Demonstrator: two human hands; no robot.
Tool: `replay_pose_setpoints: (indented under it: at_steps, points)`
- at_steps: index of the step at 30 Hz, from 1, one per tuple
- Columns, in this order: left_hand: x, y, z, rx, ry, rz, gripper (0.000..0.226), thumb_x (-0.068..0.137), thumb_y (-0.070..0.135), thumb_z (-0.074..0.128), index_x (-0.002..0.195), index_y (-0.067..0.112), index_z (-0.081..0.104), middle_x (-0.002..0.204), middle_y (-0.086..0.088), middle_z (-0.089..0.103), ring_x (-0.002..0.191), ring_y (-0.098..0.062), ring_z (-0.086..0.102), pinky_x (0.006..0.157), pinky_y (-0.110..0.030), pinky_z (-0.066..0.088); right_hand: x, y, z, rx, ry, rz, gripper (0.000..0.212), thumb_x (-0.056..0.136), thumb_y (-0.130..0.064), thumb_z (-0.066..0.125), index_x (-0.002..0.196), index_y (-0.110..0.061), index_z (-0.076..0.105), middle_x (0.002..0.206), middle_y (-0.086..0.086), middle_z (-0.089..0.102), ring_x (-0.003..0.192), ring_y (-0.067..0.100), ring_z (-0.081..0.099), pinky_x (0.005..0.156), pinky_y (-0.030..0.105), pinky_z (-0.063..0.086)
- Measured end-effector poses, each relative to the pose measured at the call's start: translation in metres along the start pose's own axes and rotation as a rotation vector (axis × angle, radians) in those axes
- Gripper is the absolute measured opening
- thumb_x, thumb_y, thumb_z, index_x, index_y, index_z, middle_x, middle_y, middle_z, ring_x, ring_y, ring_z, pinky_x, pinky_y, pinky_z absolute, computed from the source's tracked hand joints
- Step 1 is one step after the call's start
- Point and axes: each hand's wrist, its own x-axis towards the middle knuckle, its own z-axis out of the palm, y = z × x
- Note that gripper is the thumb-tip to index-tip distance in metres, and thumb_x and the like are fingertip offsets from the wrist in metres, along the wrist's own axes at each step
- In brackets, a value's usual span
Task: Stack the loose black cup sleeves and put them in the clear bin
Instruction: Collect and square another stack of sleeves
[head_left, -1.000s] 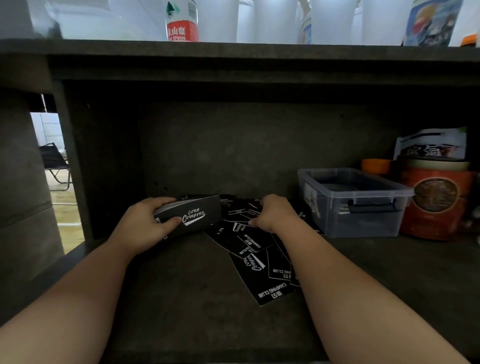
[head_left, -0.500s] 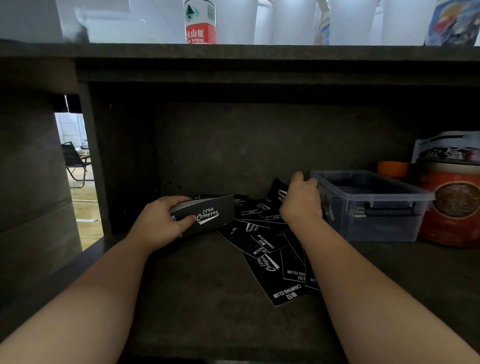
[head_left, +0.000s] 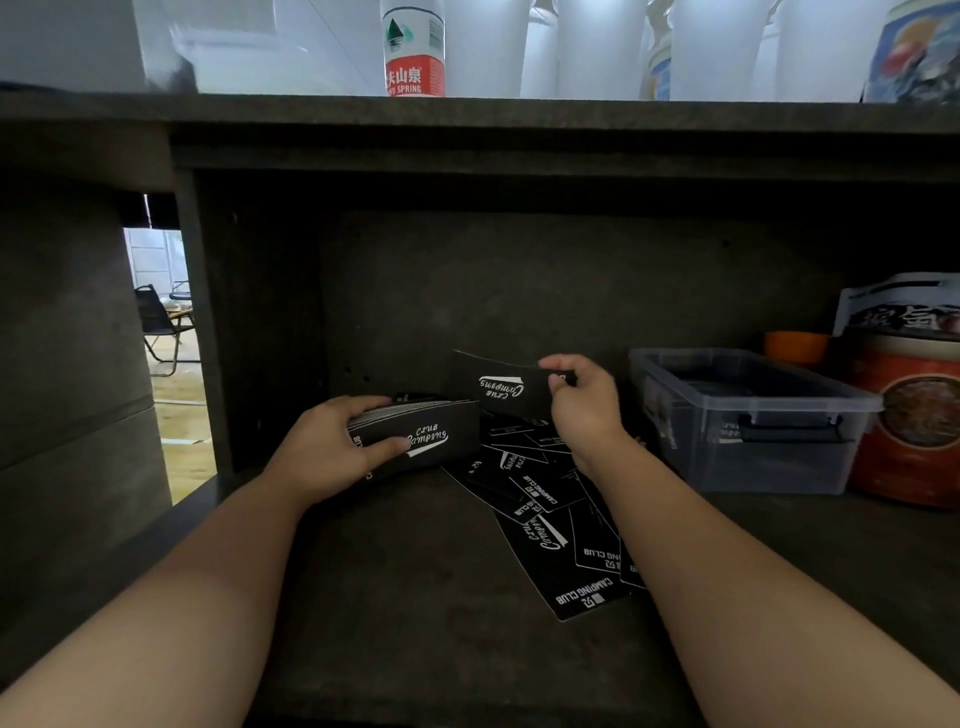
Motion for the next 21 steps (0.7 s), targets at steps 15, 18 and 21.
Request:
replay_pose_setpoints:
  at_steps: [15,18,21]
  points:
    - [0.002,-0.001,0.003,0.003,0.033,-0.004,0.044,0.079,0.032,0.079,0.121,0.029,0.066,0.113,0.009,0.066,0.1,-0.007,0.062,0.092,-0.027,0.048,0.015,0.009,-0.007,0.198,0.29,0.082,0.01,0.082,-0.016,0.074,0.079,-0.025,0.071,0.087,-0.001,0.072,0.087,0.014,0.069,0.081,0.028,0.056]
    - [0.001,0.0,0.003,-0.001,0.034,-0.012,0.044,0.079,0.032,0.078,0.121,0.029,0.066,0.113,0.009,0.065,0.1,-0.008,0.062,0.092,-0.028,0.048,0.017,0.011,-0.009,0.209,0.292,0.14,0.004,0.08,-0.019,0.075,0.078,-0.02,0.072,0.086,0.001,0.073,0.086,0.017,0.069,0.083,0.034,0.057]
    - [0.001,0.001,0.003,0.002,0.039,-0.012,0.043,0.08,0.031,0.078,0.121,0.028,0.066,0.111,0.01,0.064,0.1,-0.007,0.061,0.087,-0.023,0.044,0.016,0.015,-0.005,0.185,0.251,0.223,0.02,0.083,-0.036,0.071,0.078,-0.017,0.066,0.088,0.001,0.07,0.086,0.015,0.065,0.081,0.031,0.053]
